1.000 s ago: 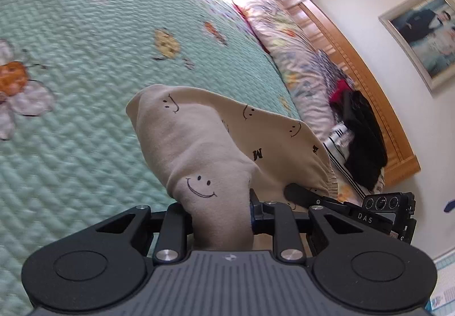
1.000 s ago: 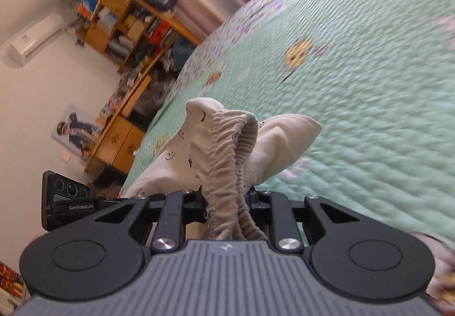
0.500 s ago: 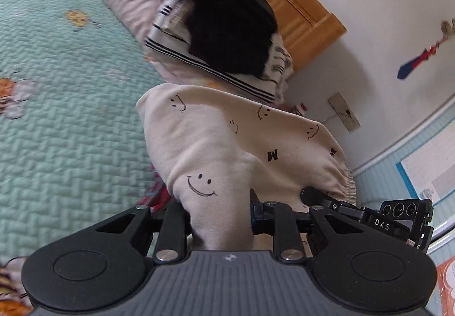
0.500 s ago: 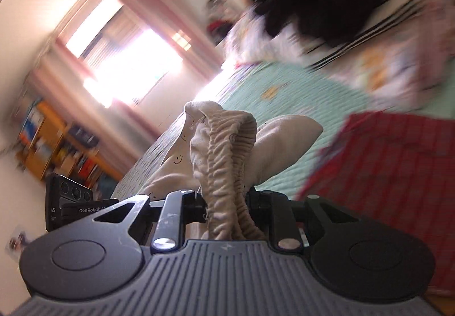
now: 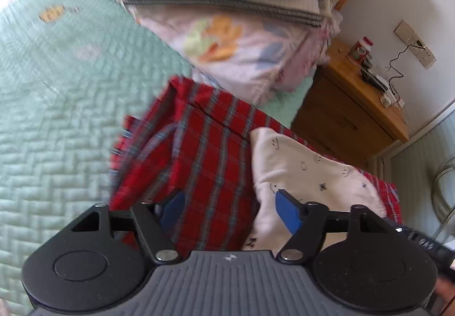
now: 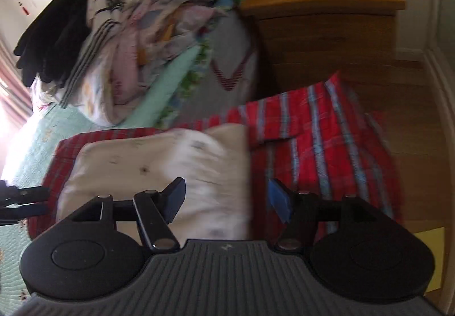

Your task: Fold clothes

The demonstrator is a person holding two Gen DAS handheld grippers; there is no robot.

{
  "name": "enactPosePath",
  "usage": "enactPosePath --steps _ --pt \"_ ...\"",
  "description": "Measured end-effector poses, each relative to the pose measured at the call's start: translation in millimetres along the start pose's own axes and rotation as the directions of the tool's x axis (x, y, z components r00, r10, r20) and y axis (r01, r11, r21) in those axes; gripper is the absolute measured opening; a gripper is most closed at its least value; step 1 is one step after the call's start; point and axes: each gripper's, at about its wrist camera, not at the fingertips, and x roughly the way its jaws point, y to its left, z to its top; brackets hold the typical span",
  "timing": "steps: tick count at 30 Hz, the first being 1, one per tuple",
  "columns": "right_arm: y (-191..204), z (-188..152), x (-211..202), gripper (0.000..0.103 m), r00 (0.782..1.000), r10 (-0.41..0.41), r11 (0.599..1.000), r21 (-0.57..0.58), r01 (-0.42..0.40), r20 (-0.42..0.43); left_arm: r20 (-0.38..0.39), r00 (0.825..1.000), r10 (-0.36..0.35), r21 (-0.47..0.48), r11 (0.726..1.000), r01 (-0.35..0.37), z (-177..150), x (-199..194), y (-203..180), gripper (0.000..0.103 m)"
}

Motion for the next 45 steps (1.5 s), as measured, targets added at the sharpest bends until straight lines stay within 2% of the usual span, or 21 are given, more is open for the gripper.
enactPosePath --steps 3,6,10,13,14,18,19,22,25,26,28,30,35,37,38,40,42,44,45 --pt "-20.0 -9.0 -29.6 0.067 0.995 -0.043 0.999 0.025 0.041 0.092 0.106 0.990 0.090 0.020 0.996 -0.092 -17.7 -37.3 23.3 0.090" --pt "-7.4 -16.9 -58.5 0.067 0.988 0.016 1.000 0.003 -0.017 0.154 0.150 0.977 0.154 -0.013 0.988 -0.154 -47.9 -75.7 51.0 0.092" --pt "63.7 -38.5 -79.6 0.074 0.970 0.167 0.975 -0.178 -0.135 0.179 0.167 0.953 0.255 -0.071 0.967 -0.246 -98.8 -128.9 87.8 0.094" --pt "134.4 -72.2 -85.7 0.080 0.941 0.316 0.908 -0.326 -0.264 0.118 0.175 0.916 0.360 -0.120 0.932 -0.343 -136.1 -172.9 113.1 0.099" --pt "158.1 -85.5 -87.0 0.080 0.927 0.365 0.876 -0.369 -0.311 0.087 0.180 0.897 0.404 -0.143 0.913 -0.382 -148.2 -188.3 121.6 0.101" --pt "244.5 -154.6 -89.7 0.080 0.866 0.492 0.738 -0.484 -0.469 -0.089 0.187 0.807 0.560 -0.241 0.822 -0.515 -194.6 -250.7 153.4 0.101" --pt "264.9 -173.8 -92.4 0.080 0.842 0.521 0.698 -0.499 -0.514 -0.139 0.189 0.781 0.595 -0.264 0.797 -0.543 -205.5 -265.1 160.7 0.102" --pt "315.5 -224.4 -103.1 0.080 0.779 0.576 0.580 -0.548 -0.602 -0.246 0.200 0.689 0.696 -0.344 0.709 -0.616 -238.6 -310.6 179.8 0.102" --pt "351.9 -262.1 -122.0 0.080 0.727 0.610 0.473 -0.591 -0.654 -0.316 0.198 0.606 0.770 -0.440 0.622 -0.647 -269.6 -354.3 196.2 0.102" --pt "360.8 -269.9 -128.4 0.080 0.712 0.618 0.444 -0.601 -0.665 -0.332 0.187 0.574 0.797 -0.476 0.584 -0.657 -279.5 -368.8 202.1 0.102" --pt "374.4 -282.1 -140.0 0.080 0.693 0.629 0.396 -0.622 -0.676 -0.352 0.165 0.512 0.843 -0.538 0.512 -0.670 -298.1 -395.2 211.2 0.102" --pt "384.6 -293.2 -155.4 0.080 0.683 0.634 0.358 -0.645 -0.675 -0.362 0.137 0.434 0.890 -0.591 0.425 -0.686 -315.0 -418.7 217.7 0.102" --pt "409.5 -317.0 -189.1 0.080 0.655 0.645 0.293 -0.664 -0.688 -0.395 0.008 0.270 0.963 -0.641 0.212 -0.737 -343.7 -457.8 226.7 0.102" --pt "417.8 -328.2 -198.1 0.080 0.639 0.652 0.267 -0.664 -0.698 -0.409 -0.026 0.229 0.973 -0.631 0.162 -0.759 -352.1 -468.8 228.5 0.102" --pt "420.7 -334.2 -202.5 0.080 0.631 0.655 0.254 -0.665 -0.702 -0.416 -0.034 0.217 0.976 -0.631 0.147 -0.762 -358.6 -477.4 228.1 0.102" --pt "426.7 -345.4 -211.1 0.080 0.616 0.657 0.227 -0.665 -0.712 -0.435 -0.038 0.214 0.976 -0.643 0.140 -0.753 -366.6 -489.4 227.6 0.102" --pt "431.5 -355.2 -218.3 0.080 0.602 0.656 0.196 -0.667 -0.719 -0.456 -0.033 0.225 0.974 -0.661 0.148 -0.736 -374.7 -499.8 227.1 0.102" --pt "434.2 -363.6 -224.4 0.080 0.594 0.654 0.168 -0.676 -0.718 -0.468 -0.024 0.249 0.968 -0.688 0.165 -0.706 -383.4 -509.9 227.8 0.102" --pt "434.8 -365.8 -226.8 0.080 0.593 0.654 0.159 -0.681 -0.715 -0.469 -0.022 0.252 0.968 -0.701 0.164 -0.694 -388.5 -513.0 227.5 0.102"
